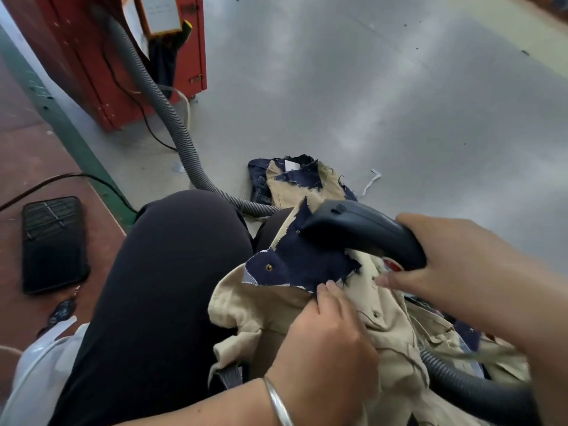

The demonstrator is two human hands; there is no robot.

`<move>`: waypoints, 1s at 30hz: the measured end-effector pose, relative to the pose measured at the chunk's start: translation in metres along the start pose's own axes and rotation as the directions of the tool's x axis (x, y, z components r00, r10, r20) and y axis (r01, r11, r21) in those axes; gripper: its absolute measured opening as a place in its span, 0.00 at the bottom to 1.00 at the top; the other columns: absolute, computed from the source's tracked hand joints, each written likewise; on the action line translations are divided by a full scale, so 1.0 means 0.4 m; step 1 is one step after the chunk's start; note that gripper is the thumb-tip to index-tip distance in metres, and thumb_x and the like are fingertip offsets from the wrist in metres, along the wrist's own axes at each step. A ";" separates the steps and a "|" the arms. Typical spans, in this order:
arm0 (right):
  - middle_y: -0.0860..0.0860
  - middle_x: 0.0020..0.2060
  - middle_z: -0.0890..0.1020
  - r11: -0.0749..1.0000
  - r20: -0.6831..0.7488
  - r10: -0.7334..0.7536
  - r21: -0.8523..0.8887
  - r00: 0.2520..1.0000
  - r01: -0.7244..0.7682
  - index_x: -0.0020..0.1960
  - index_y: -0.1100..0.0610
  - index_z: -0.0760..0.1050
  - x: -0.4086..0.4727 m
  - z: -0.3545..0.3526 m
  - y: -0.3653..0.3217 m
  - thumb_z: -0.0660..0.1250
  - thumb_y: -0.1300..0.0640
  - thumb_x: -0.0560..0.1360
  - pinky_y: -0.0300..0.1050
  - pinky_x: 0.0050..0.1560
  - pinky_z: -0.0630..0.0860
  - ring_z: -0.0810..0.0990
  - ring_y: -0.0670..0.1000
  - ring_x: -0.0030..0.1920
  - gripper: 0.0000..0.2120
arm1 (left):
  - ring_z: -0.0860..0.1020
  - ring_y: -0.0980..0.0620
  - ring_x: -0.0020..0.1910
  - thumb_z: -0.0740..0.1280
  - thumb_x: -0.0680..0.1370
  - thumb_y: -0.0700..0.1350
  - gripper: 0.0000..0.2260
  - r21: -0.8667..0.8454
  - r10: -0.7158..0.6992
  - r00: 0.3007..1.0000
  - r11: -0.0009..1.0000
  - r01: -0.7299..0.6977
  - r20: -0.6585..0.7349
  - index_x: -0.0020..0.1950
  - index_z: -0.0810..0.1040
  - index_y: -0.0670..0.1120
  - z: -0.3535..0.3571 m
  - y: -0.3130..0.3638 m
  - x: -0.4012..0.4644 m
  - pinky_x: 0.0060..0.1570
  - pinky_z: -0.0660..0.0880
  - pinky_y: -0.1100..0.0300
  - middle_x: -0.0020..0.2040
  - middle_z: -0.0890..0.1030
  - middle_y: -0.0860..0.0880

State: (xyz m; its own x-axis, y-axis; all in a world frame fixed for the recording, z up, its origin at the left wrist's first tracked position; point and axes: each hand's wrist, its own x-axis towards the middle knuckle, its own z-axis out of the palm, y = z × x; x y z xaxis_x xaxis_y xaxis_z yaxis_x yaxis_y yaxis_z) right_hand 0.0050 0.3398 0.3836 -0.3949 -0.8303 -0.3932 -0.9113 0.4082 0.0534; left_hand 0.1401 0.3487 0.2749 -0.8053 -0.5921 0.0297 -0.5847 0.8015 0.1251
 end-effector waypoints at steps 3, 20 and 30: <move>0.45 0.35 0.77 0.998 -0.003 -0.034 0.061 0.999 0.034 0.42 0.47 0.69 0.071 -0.018 -0.040 0.75 0.44 0.69 0.45 0.34 0.71 0.76 0.46 0.34 0.15 | 0.84 0.45 0.39 0.53 0.68 0.38 0.20 0.012 -0.003 1.000 1.000 0.004 -0.028 0.44 0.85 0.40 0.006 0.002 -0.004 0.33 0.77 0.63 0.42 0.84 0.39; 0.42 0.29 0.80 0.930 -0.240 0.154 0.363 0.958 -0.058 0.44 0.38 0.71 -0.130 0.022 0.107 0.70 0.27 0.58 0.53 0.25 0.78 0.75 0.47 0.20 0.22 | 0.79 0.42 0.55 0.71 0.71 0.46 0.17 -0.074 -0.061 0.988 0.996 0.051 -0.140 0.58 0.81 0.41 0.020 -0.085 0.029 0.57 0.76 0.49 0.57 0.80 0.41; 0.44 0.30 0.76 0.981 -0.068 0.114 0.166 0.991 -0.102 0.39 0.43 0.66 -0.018 0.074 0.065 0.75 0.40 0.68 0.45 0.31 0.69 0.75 0.45 0.31 0.17 | 0.80 0.43 0.43 0.75 0.67 0.40 0.13 -0.041 -0.024 0.976 0.999 0.015 -0.217 0.49 0.83 0.37 0.032 -0.083 0.022 0.49 0.78 0.53 0.48 0.82 0.39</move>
State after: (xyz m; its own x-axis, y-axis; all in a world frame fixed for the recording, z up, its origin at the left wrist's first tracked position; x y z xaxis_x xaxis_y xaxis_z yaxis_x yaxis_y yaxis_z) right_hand -0.0126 0.3675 0.3608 -0.5036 -0.8022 -0.3208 -0.8344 0.5478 -0.0600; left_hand 0.1512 0.3179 0.2581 -0.7505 -0.6151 0.2416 -0.5926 0.7882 0.1658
